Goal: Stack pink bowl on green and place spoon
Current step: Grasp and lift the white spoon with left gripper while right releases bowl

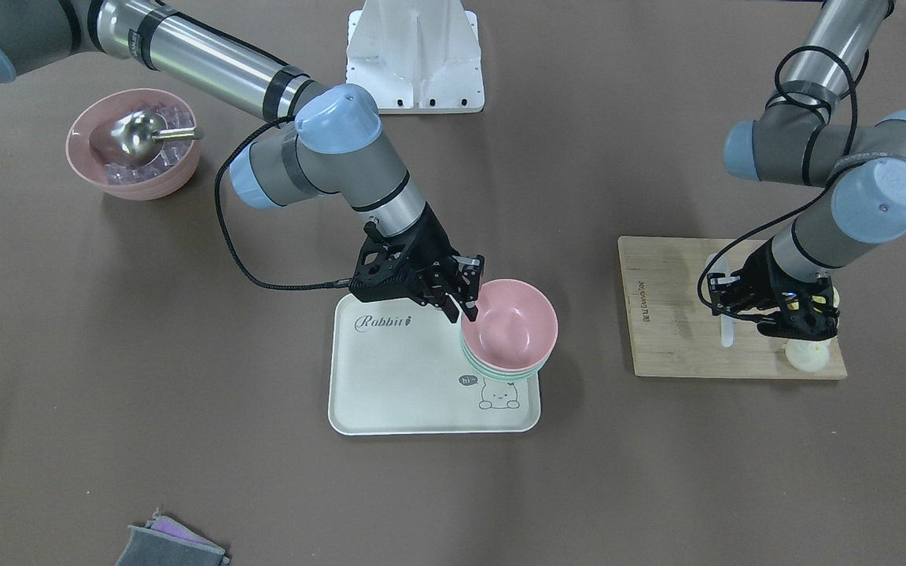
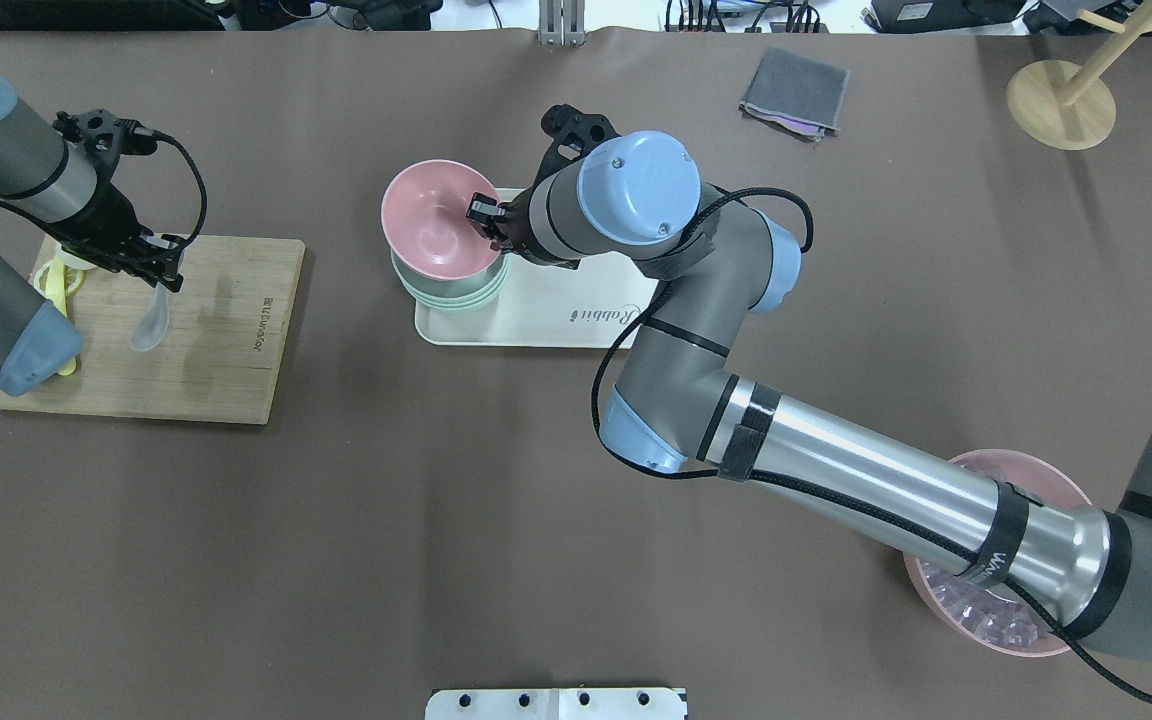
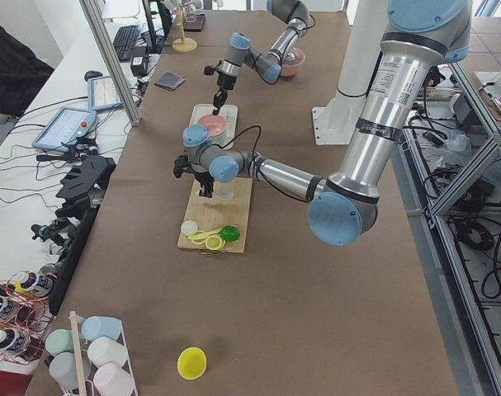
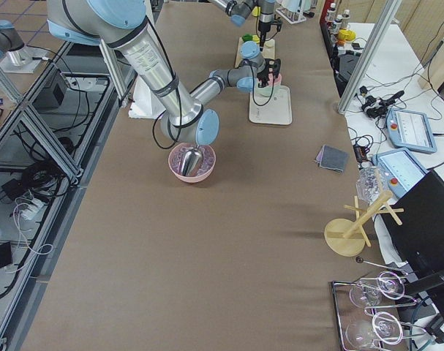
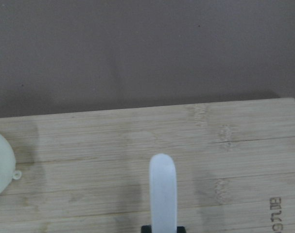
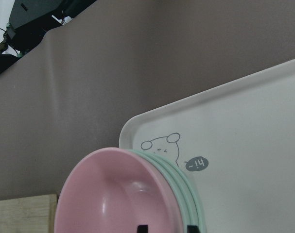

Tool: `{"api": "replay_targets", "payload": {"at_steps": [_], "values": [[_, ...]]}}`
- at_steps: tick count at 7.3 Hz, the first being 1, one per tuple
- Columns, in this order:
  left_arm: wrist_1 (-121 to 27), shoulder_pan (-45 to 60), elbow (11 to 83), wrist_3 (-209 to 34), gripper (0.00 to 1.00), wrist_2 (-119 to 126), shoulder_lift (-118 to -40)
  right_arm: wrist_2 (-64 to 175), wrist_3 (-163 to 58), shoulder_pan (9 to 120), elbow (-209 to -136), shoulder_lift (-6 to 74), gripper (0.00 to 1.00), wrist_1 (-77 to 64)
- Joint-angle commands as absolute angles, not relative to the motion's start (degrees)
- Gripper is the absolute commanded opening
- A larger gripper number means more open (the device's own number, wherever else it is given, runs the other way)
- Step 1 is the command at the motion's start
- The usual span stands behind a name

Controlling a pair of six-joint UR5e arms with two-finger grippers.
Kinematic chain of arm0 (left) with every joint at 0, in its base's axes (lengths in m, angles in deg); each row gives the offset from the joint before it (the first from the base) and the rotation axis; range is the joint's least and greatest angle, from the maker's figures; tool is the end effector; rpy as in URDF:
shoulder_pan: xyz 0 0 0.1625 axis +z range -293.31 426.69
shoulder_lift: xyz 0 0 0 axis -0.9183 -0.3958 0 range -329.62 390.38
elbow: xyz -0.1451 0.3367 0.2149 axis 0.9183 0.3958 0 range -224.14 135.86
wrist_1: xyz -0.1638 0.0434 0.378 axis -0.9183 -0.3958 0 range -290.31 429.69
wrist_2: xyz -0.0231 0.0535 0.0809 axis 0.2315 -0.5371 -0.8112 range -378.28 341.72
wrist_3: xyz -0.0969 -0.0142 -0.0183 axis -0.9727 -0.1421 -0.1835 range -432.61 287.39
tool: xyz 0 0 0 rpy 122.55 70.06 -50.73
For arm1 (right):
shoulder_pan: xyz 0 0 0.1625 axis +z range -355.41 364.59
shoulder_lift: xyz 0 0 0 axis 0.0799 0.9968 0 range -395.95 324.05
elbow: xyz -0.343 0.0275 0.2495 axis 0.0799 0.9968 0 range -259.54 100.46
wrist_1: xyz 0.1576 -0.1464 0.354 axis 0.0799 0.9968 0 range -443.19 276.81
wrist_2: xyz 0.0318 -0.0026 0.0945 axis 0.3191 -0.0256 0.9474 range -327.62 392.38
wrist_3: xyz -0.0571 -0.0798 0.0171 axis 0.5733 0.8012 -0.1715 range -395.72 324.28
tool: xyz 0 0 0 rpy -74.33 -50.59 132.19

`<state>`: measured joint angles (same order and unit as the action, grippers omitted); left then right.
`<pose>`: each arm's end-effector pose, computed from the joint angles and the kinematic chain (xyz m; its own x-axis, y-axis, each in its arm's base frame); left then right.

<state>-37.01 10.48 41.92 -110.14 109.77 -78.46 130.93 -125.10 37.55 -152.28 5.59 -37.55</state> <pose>0.2975 -0.5737 0.4784 0.6651 0.1290 -0.7355 -0.0865 0.9916 0.0958 -0.5847 -0.5206 0.1691 0.2135 0.1257 0.9688 -0.4152 0.9094 -0.0265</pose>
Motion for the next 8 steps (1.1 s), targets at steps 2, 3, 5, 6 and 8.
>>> {"api": "replay_targets", "payload": {"at_steps": [2,3,5,6,8], "values": [[-36.9,9.6,43.2,-111.1,0.00,111.9,-81.3,129.5,-124.5,37.3,-152.4,6.5,1.00,-40.9],[-36.1,7.5,43.2,-111.2,0.00,116.3,-84.3,130.1,-124.6,37.9,-152.7,6.5,1.00,-40.9],[-37.1,6.9,44.5,-122.9,0.00,119.5,-89.3,136.8,-124.2,41.0,-153.1,6.8,1.00,-40.9],[-37.3,7.2,44.5,-125.8,0.00,119.5,-92.3,141.9,-124.0,43.4,-154.3,8.1,1.00,-40.7],[-45.3,8.2,43.2,-126.4,0.00,118.9,-95.0,145.5,-122.4,45.8,-159.0,13.3,1.00,-40.5]]}}
